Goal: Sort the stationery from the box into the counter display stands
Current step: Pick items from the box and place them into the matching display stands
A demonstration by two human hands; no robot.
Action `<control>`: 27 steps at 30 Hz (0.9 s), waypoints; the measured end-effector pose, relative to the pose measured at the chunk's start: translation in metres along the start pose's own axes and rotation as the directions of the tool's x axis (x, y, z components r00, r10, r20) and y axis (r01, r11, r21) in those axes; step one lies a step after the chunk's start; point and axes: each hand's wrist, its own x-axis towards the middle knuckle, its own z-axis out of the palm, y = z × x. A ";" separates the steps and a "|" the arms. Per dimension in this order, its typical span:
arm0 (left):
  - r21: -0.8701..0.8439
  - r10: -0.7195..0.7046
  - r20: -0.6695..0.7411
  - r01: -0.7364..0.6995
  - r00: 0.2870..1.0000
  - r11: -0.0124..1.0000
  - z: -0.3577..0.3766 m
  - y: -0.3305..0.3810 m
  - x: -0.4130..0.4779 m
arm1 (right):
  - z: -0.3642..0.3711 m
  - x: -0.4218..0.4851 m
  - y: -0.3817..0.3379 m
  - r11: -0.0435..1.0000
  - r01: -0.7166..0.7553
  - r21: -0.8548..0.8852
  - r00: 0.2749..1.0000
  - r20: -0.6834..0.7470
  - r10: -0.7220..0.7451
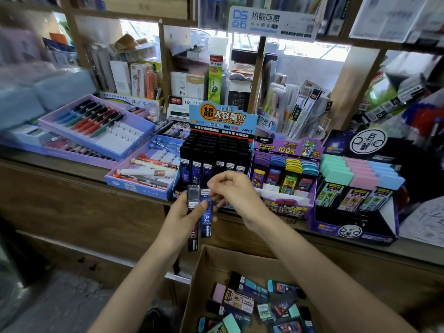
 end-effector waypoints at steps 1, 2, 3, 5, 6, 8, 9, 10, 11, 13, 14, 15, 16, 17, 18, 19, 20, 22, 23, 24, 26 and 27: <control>0.002 0.005 0.002 -0.005 1.000 1.000 0.001 0.001 0.001 | -0.001 0.002 0.000 1.000 -0.007 0.004 1.000 -0.026 0.007; 0.005 0.008 0.008 -0.008 1.000 1.000 0.002 0.002 0.002 | -0.003 0.004 0.000 1.000 -0.018 -0.020 0.999 -0.043 0.018; 0.010 0.012 0.017 -0.012 1.000 1.000 0.001 0.004 0.003 | -0.006 0.005 0.001 0.999 -0.031 -0.045 0.999 -0.044 0.029; 0.021 0.018 0.043 -0.019 0.999 1.000 0.001 0.005 0.004 | -0.008 0.007 0.001 0.999 -0.031 -0.038 1.000 0.002 0.031; 0.029 0.016 0.057 -0.018 0.998 0.999 0.001 0.006 0.005 | -0.009 0.007 0.002 1.000 -0.029 -0.003 0.999 0.031 0.029; 0.031 0.006 0.067 -0.008 0.998 0.999 0.000 0.005 0.006 | -0.013 0.010 0.002 0.998 -0.037 0.043 0.998 0.043 0.035; 0.039 0.003 0.052 -0.005 0.999 0.999 -0.001 0.004 0.006 | -0.016 0.011 0.001 0.998 -0.037 0.046 0.999 0.019 0.036; 0.058 0.003 0.021 -0.005 1.000 0.998 -0.003 0.002 0.008 | -0.020 0.014 -0.001 0.998 -0.025 0.056 0.999 -0.019 0.026; 0.079 0.002 -0.019 -0.001 1.000 0.997 -0.006 0.000 0.010 | -0.024 0.017 -0.004 0.997 -0.002 0.072 0.998 -0.067 0.007; 0.071 -0.022 -0.077 0.027 0.997 0.997 -0.013 -0.003 0.013 | -0.033 0.025 -0.010 0.995 0.067 0.074 0.982 -0.182 -0.052; 0.051 -0.035 -0.086 0.040 0.996 0.998 -0.017 -0.005 0.014 | -0.036 0.029 -0.012 0.994 0.104 0.043 0.967 -0.239 -0.091; 0.041 -0.039 -0.091 0.043 0.995 0.998 -0.020 -0.006 0.014 | -0.039 0.033 -0.013 0.991 0.134 -0.002 0.949 -0.288 -0.129; 0.052 -0.035 -0.094 0.040 0.995 0.998 -0.023 -0.007 0.013 | -0.040 0.037 -0.013 0.987 0.151 -0.050 0.932 -0.325 -0.159; 0.072 -0.031 -0.097 0.038 0.995 0.997 -0.026 -0.008 0.013 | -0.039 0.040 -0.012 0.983 0.158 -0.096 0.920 -0.348 -0.182; 0.093 -0.030 -0.100 0.039 0.995 0.995 -0.028 -0.009 0.012 | -0.038 0.043 -0.011 0.978 0.163 -0.134 0.912 -0.359 -0.201; 0.106 -0.031 -0.104 0.042 0.994 0.994 -0.030 -0.011 0.012 | -0.036 0.045 -0.010 0.971 0.172 -0.164 0.906 -0.361 -0.221; 0.111 -0.032 -0.111 0.045 0.993 0.993 -0.032 -0.012 0.011 | -0.033 0.046 -0.009 0.964 0.184 -0.194 0.901 -0.358 -0.244; 0.107 -0.035 -0.129 0.049 0.991 0.993 -0.033 -0.014 0.011 | -0.029 0.046 -0.006 0.940 0.209 -0.269 0.895 -0.334 -0.295; 0.099 -0.036 -0.136 0.050 0.990 0.994 -0.034 -0.014 0.011 | -0.026 0.046 -0.003 0.925 0.220 -0.310 0.894 -0.316 -0.319; 0.084 -0.040 -0.141 0.052 0.989 0.995 -0.034 -0.014 0.011 | -0.024 0.045 -0.001 0.909 0.230 -0.348 0.891 -0.300 -0.340; 0.037 -0.053 -0.148 0.059 0.988 0.998 -0.034 -0.014 0.012 | -0.021 0.044 0.001 0.889 0.241 -0.389 0.887 -0.283 -0.365; 0.006 -0.061 -0.151 0.063 0.987 0.998 -0.034 -0.015 0.012 | -0.021 0.044 0.001 0.889 0.241 -0.390 0.887 -0.282 -0.365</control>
